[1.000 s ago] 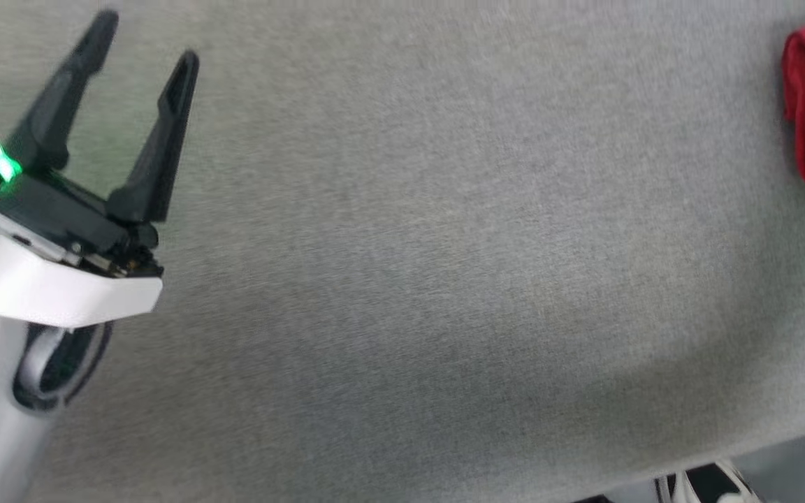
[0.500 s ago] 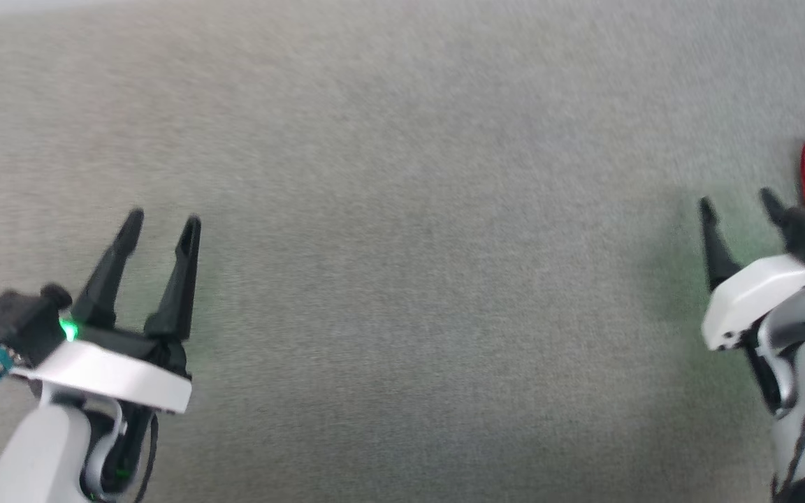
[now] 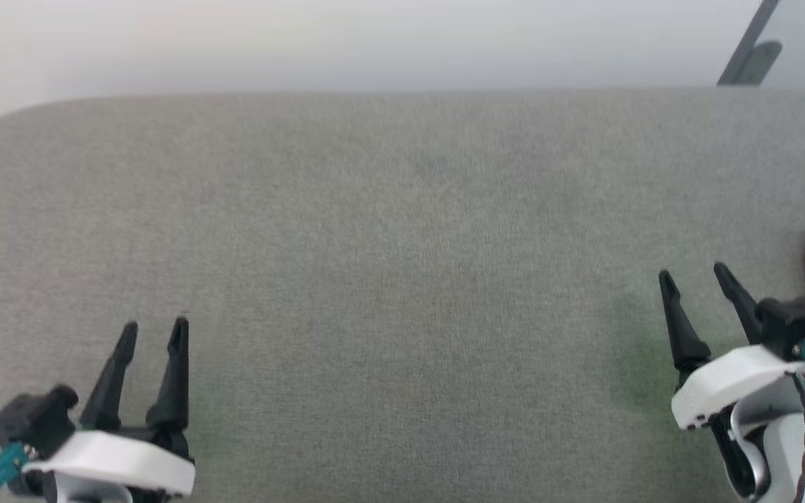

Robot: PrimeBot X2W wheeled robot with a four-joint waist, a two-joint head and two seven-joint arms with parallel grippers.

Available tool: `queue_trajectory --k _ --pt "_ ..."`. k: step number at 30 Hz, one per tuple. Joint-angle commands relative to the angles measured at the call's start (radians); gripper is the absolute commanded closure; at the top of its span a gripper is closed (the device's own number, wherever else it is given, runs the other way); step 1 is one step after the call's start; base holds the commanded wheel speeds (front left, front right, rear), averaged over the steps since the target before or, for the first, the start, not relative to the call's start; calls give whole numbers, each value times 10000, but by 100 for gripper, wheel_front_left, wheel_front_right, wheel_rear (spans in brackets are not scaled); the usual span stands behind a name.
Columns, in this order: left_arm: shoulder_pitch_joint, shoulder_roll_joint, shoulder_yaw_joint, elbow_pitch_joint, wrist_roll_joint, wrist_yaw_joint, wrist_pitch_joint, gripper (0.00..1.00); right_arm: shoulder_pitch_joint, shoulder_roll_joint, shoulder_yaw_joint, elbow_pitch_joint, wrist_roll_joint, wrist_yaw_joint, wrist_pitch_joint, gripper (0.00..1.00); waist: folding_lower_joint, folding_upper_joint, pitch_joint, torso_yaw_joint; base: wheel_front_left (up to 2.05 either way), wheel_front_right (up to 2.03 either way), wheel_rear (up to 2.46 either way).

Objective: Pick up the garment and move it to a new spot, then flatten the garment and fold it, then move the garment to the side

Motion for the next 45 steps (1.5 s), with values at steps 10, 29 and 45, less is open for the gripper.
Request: queue_trajectory --k 10,29,45 --pt "1393 -343 687 -498 760 25 -54 0 968 198 85 -617 595 -21 -438 0 0 0 -1055 52 0 0 0" --pt "2365 -250 960 -1349 1085 25 -54 0 3147 1122 -1270 -2956 544 -17 -143 0 0 0 -1390 211 0 0 0" --pt "2183 -193 862 -1429 1083 25 -54 0 3191 1262 -1239 -3250 577 -17 27 0 0 0 -1321 303 0 0 0"
